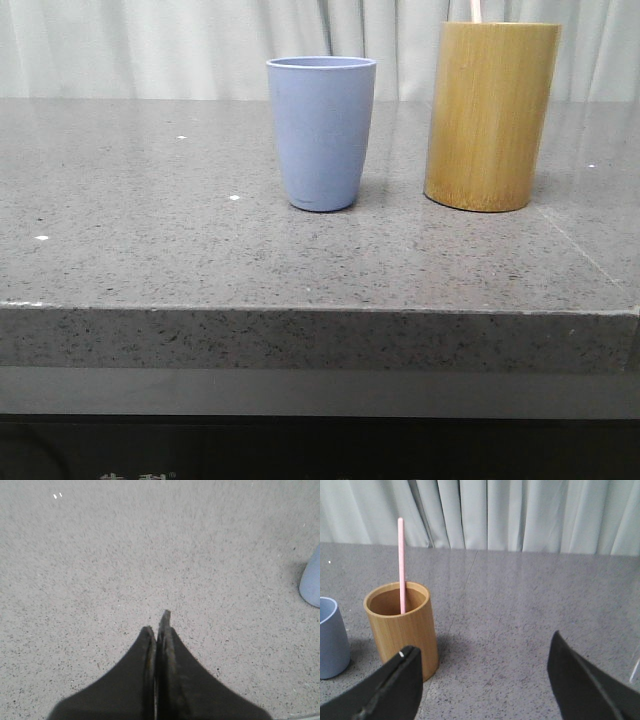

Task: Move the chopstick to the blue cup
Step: 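Move the right gripper above the pink stick in the bamboo holder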

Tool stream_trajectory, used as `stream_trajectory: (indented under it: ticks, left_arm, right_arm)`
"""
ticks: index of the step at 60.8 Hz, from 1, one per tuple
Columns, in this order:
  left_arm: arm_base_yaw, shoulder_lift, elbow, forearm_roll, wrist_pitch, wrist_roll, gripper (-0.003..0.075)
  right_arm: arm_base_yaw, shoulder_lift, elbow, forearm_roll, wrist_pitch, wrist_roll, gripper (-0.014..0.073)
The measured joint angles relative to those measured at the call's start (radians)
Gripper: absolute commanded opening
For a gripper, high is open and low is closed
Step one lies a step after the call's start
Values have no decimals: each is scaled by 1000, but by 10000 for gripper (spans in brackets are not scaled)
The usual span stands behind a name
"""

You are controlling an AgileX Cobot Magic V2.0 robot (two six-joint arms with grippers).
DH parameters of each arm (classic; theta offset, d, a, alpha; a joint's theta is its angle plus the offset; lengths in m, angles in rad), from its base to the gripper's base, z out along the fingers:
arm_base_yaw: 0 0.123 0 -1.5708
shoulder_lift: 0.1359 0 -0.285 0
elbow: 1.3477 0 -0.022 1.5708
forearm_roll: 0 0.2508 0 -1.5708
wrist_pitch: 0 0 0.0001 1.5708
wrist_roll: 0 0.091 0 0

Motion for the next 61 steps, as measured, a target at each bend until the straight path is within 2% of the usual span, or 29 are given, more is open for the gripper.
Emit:
stream_trajectory:
  ticks: [9,20,33,47,61]
  left_arm:
    - [0,-192,156,0,-84,0,-19]
    - [0,-391,288,0,-104,0,-19]
    - [0,-581,382,0,-109,0,-19]
    - [0,-630,393,0,-109,0,-19]
    - [0,-630,393,0,-109,0,-19]
  right_arm:
    - [0,104,-39,37,-2,0,532]
    - [0,234,-113,61,-15,0,532]
    - [73,427,-251,62,-41,0,532]
    - [177,678,-442,63,-60,0,532]
    - [231,910,-622,63,-72,0,532]
